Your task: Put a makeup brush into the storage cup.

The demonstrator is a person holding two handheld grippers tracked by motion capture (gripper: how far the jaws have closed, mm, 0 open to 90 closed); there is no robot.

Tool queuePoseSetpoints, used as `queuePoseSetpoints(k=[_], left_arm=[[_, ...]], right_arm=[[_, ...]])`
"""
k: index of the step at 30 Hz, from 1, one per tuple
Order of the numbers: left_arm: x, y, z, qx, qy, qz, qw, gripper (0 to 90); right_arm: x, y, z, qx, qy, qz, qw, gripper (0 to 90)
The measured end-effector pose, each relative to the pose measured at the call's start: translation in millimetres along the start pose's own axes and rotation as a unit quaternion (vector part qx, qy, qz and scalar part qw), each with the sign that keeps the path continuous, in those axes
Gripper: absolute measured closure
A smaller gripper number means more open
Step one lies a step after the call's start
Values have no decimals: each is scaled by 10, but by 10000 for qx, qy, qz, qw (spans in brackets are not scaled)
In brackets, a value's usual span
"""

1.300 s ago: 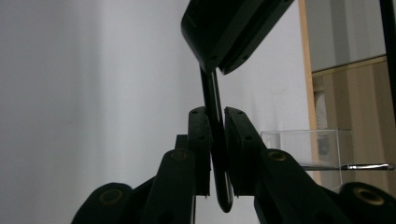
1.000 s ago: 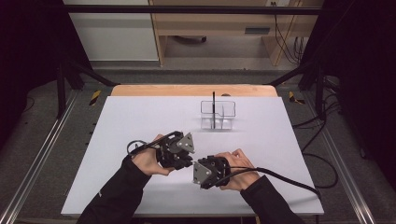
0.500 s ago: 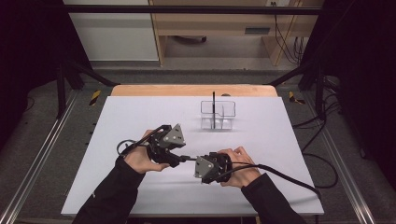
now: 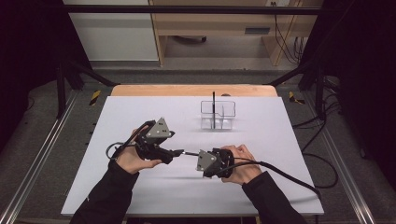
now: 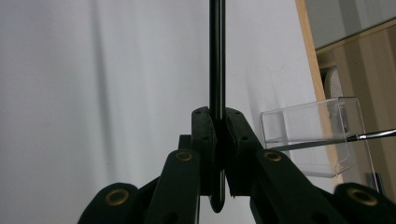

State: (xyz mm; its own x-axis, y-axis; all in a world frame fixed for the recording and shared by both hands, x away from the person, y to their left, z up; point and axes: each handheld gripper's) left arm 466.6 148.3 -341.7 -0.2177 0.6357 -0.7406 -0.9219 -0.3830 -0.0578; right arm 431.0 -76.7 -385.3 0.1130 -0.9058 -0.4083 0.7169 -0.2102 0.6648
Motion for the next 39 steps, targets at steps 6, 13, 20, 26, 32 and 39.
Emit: queuePoseSetpoints(k=[6,13,20,26,32,39], left_arm=[[92,-33,41,-220,198,204,9994,269],[225,-74,92,-350,399,446,9976,243],[358,-105,105,-409,494,660,9958,241],[451,-104,79,-443,595,828,9938,242],[514,-106,56,-479,728,964,9915,239],[578,-109,32,-523,954,1159,9873,239]], right_arm=[[47,37,1,10,-44,-183,9998,840],[112,79,-12,26,-94,-397,9992,840],[174,103,-16,69,-159,-643,9978,840],[232,136,-1,111,-46,-924,9956,840],[278,145,5,164,30,-1212,9925,840],[325,152,-1,194,174,-1525,9880,840]])
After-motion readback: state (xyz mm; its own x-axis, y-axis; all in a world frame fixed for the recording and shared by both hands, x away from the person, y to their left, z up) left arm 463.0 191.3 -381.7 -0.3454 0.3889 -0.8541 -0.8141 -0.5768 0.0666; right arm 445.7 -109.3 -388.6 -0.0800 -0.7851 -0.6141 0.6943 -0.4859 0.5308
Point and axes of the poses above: each handheld gripper's, and its own axes: z roughly backward along the jaws, x roughly out of its underside, y roughly to its right, and after that the axes turned 7 degrees about x, right-handed
